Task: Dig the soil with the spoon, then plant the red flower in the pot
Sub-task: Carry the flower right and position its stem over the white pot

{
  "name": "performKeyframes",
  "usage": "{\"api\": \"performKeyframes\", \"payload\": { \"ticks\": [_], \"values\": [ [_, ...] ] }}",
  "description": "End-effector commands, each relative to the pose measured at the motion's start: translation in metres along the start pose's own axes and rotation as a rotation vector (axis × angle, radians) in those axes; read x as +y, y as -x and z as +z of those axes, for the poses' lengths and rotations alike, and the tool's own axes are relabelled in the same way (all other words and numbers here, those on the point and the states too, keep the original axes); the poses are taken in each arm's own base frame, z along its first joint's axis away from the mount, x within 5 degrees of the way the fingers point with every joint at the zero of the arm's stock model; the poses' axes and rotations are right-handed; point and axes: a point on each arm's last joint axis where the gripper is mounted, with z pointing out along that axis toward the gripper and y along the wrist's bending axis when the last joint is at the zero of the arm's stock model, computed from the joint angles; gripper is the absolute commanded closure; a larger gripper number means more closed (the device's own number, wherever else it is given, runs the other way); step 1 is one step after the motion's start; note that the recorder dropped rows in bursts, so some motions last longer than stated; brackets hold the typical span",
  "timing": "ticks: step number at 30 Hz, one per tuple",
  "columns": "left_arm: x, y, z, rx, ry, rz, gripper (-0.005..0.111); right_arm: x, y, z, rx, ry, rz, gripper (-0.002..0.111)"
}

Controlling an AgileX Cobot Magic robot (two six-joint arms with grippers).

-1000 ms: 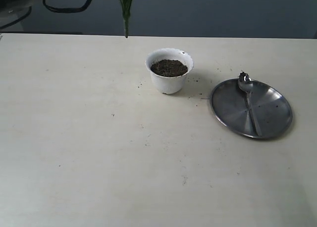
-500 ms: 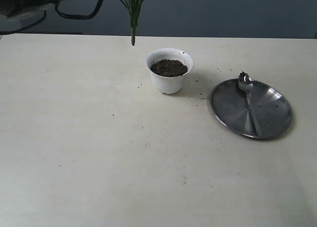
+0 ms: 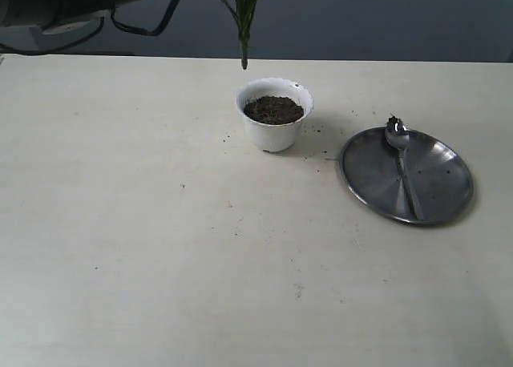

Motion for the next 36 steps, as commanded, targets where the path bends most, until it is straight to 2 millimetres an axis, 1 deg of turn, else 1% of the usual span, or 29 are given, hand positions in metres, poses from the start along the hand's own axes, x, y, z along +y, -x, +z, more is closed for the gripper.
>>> {"api": "performKeyframes", "payload": {
  "ticks": [1,6,12,14,17,20,24,30,34,36],
  "values": [
    [0.003,-0.01,0.004,0.017,-0.06,0.015,0.106,0.0,0.001,0.0,-0.014,-0.005,-0.003,0.108],
    [0.008,-0.018,0.009,0.014,-0.099,0.024,0.106,0.0,0.0,0.0,-0.013,-0.003,0.002,0.108],
    [0.011,-0.021,0.012,0.039,-0.126,0.063,0.106,0.0,0.0,0.0,-0.013,-0.003,0.002,0.108],
    [0.013,-0.021,0.014,0.03,-0.132,0.071,0.106,0.0,0.0,0.0,-0.013,-0.003,0.002,0.108],
    [0.017,-0.026,0.017,0.006,-0.16,0.058,0.106,0.0,0.0,0.0,-0.013,-0.003,0.002,0.108],
    [0.022,-0.033,0.02,0.009,-0.161,0.058,0.106,0.0,0.0,0.0,-0.013,-0.003,0.002,0.108],
    [0.025,-0.037,0.022,0.022,-0.172,0.07,0.106,0.0,0.0,0.0,-0.013,-0.003,0.002,0.108],
    [0.025,-0.038,0.023,0.018,-0.173,0.075,0.106,0.0,0.0,0.0,-0.013,-0.003,0.002,0.108],
    [0.033,-0.051,0.026,0.007,-0.157,0.052,0.106,0.0,0.0,0.0,-0.013,-0.003,0.002,0.108],
    [0.036,-0.05,0.029,-0.005,-0.159,0.063,0.106,0.0,0.0,0.0,-0.013,-0.003,0.002,0.108]
  ]
}}
